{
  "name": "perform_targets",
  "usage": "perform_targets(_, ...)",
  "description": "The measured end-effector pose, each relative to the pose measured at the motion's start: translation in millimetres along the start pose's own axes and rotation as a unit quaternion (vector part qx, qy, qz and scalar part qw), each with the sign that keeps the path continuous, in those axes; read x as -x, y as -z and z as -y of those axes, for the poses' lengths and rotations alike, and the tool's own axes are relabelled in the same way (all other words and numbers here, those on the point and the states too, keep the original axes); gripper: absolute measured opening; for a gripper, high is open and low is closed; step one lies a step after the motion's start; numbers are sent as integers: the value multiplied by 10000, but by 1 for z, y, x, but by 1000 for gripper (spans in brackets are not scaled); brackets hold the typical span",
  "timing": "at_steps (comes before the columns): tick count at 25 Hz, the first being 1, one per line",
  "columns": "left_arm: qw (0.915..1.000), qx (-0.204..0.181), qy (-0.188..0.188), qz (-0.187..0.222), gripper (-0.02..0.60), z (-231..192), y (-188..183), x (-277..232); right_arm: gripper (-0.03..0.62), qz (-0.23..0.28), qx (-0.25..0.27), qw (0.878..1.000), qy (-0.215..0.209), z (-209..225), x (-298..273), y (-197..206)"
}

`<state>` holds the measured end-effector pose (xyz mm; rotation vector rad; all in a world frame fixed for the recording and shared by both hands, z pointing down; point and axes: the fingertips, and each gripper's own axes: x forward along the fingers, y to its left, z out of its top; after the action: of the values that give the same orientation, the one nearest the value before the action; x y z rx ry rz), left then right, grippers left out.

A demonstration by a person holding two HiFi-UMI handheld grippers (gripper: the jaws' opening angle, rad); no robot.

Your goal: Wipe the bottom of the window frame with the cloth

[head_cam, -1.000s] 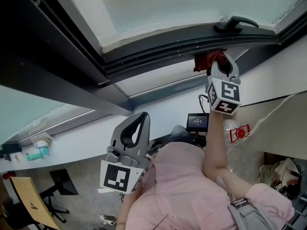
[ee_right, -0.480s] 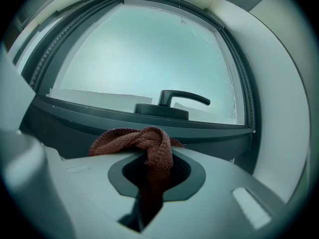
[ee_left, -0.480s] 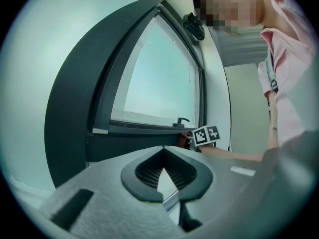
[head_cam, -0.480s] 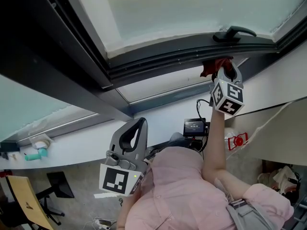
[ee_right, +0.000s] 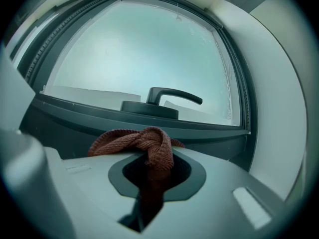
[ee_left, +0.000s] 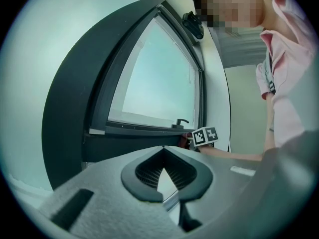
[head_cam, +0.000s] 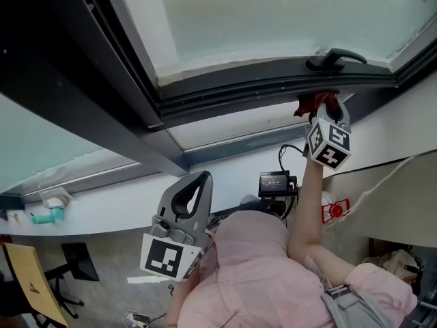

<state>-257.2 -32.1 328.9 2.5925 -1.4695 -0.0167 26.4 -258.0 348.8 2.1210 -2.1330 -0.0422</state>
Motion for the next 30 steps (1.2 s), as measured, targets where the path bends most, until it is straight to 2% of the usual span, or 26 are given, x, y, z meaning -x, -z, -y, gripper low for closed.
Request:
perform_targets(9,9998,118,26,152,-3,8,-6,6,41,-63,-114,9998,122,12,-2,3)
perform_targets(15,9991,167,-190,330,-3,-11,-14,31,54,-269,180,9992,-245,6,8,3)
perform_targets(20,9996,126,-62,234,-3,-28,-22,49,54,151,878,9929,-793,-19,99,-23)
perform_targets(22,9997,81,56,209,-3,-34,-22,50,54,214,1014,9907,-878,-20,132,-35)
perform_targets(26,9992,-31,389,10,-3,-41,-10,44,55,168,1284,9899,-585,-3,186,-49)
perform_targets(30,9968,-88,749,-245,-3,-37,4,36,55,-188,1659,9859,-69,26,252,-46)
